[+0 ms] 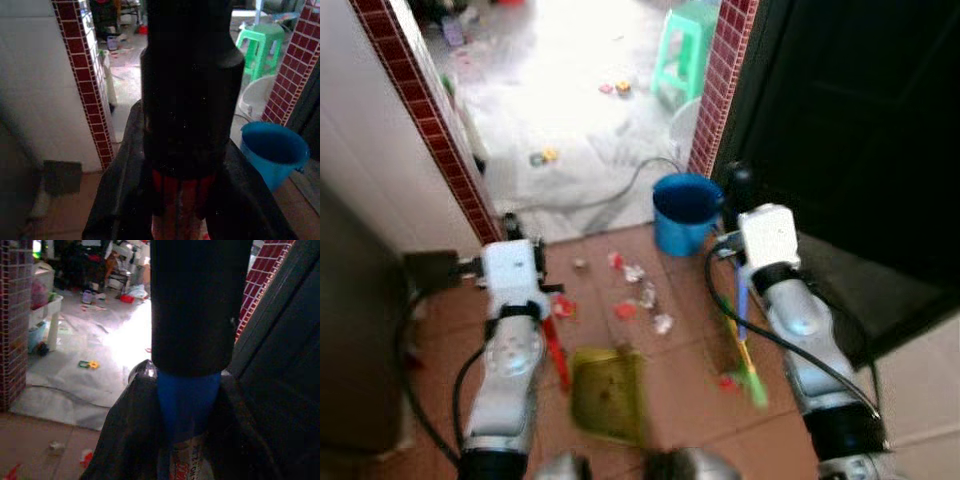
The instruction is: Sweep floor
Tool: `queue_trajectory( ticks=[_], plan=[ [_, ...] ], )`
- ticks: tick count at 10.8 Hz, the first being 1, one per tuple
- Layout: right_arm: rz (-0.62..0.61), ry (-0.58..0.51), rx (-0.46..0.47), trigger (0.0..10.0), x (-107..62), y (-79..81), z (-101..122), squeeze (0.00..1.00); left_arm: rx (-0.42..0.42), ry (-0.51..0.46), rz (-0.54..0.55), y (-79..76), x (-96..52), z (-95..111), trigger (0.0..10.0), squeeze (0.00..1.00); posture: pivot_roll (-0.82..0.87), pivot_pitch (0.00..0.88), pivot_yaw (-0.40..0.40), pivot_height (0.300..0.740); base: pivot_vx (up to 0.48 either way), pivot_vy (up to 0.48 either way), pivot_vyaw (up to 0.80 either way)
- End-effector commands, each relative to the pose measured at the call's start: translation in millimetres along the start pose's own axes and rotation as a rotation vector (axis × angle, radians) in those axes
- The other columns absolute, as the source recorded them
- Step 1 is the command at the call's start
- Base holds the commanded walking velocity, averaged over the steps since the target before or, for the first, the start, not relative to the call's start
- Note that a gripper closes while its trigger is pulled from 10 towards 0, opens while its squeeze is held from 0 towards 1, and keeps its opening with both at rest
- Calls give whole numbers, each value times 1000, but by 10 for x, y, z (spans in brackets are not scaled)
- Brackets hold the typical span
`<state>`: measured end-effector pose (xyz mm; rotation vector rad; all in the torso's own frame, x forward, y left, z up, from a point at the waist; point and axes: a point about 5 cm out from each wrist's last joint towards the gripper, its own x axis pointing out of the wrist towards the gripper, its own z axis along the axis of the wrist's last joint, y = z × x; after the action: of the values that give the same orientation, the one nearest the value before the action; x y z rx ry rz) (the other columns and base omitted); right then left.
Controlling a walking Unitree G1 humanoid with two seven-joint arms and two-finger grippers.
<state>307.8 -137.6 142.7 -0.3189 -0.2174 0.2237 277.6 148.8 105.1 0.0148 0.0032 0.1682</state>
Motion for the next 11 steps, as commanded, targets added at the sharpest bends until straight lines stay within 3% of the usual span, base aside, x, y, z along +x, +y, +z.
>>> queue_trajectory(
  ticks=[1, 7, 11],
  plan=[
    [-17, -71, -19, 10000, 21, -64, 142, 0, 24, -46, -2, -7, 15, 90, 10000, 0, -87, 97, 38, 740, 0, -368, 0],
    [-24, -80, -13, 10000, 68, -102, 163, 0, 62, -59, 107, 43, 124, 51, 10000, 0, -89, 88, 30, 740, 0, 0, 0],
    [-24, -73, -20, 10000, 85, -81, 165, 0, 49, -57, 115, 46, 160, 33, 10000, 0, -95, 86, 29, 740, 0, 0, 0]
  ],
)
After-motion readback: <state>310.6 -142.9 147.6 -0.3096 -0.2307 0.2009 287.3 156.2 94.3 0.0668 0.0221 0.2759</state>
